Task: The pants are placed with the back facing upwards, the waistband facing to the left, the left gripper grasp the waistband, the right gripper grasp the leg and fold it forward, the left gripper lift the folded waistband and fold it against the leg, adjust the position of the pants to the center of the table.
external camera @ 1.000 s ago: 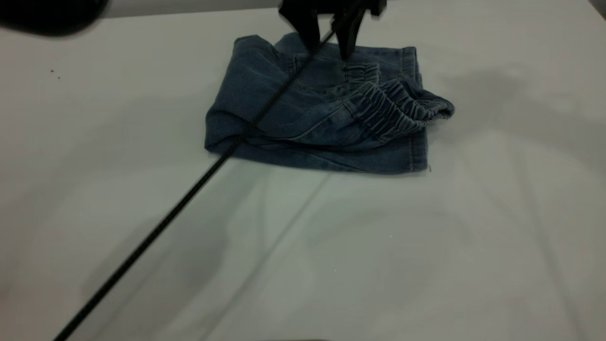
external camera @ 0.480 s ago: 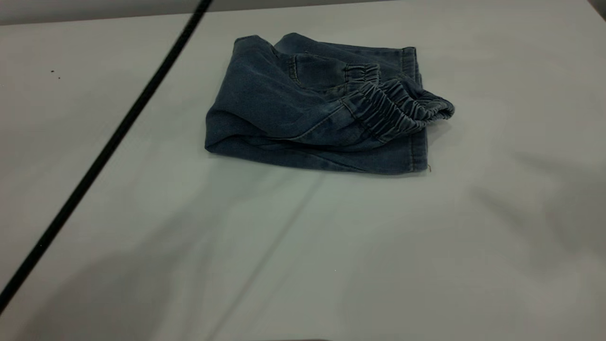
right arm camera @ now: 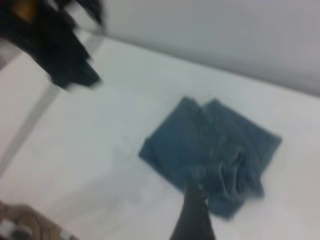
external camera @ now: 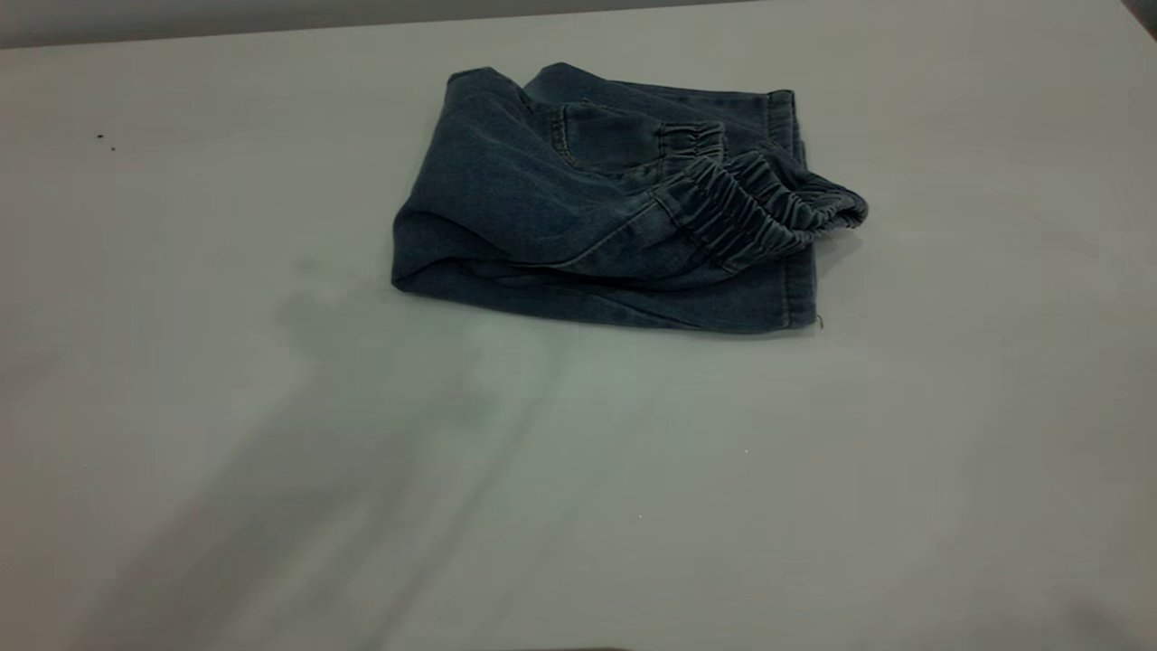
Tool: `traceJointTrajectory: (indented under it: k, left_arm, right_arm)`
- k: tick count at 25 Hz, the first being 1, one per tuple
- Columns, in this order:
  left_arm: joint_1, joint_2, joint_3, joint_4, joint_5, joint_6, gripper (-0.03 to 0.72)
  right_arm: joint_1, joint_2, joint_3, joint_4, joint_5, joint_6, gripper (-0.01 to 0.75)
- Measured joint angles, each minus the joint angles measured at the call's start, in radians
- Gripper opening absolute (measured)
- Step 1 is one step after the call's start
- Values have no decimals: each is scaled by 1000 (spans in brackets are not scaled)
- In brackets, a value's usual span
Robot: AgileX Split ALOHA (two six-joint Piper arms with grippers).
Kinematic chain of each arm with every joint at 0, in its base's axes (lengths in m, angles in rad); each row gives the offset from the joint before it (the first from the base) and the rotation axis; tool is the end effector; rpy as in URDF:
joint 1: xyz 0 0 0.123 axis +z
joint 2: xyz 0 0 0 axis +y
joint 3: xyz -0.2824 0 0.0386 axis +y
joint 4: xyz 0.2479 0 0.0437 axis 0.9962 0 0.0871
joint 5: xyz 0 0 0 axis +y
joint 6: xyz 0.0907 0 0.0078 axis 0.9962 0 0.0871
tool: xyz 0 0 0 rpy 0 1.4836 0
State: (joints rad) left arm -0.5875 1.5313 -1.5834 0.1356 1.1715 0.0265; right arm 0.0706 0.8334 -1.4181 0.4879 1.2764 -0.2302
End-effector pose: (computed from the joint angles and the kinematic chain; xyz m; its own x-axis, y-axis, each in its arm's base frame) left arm 0.2720 -0.1675 0.3858 -0.6714 0.5418 -0.5057 0.5516 0.8210 0.1473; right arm 0.0867 0.0471 0.4874 -0.5012 -0.1047 -0.8590 -0.4804 0.8593 0.1755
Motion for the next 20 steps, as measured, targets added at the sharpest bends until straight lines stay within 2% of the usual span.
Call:
traceJointTrajectory:
  k: [13,20]
  left_arm:
    - [-1,-693,522,-27,0,11,421]
    - [-1,-965,718,-27,0,15,421]
  right_arm:
    - [0,-582,524,-138,0,3,495]
    - [0,-762,751,-174,-5,3,495]
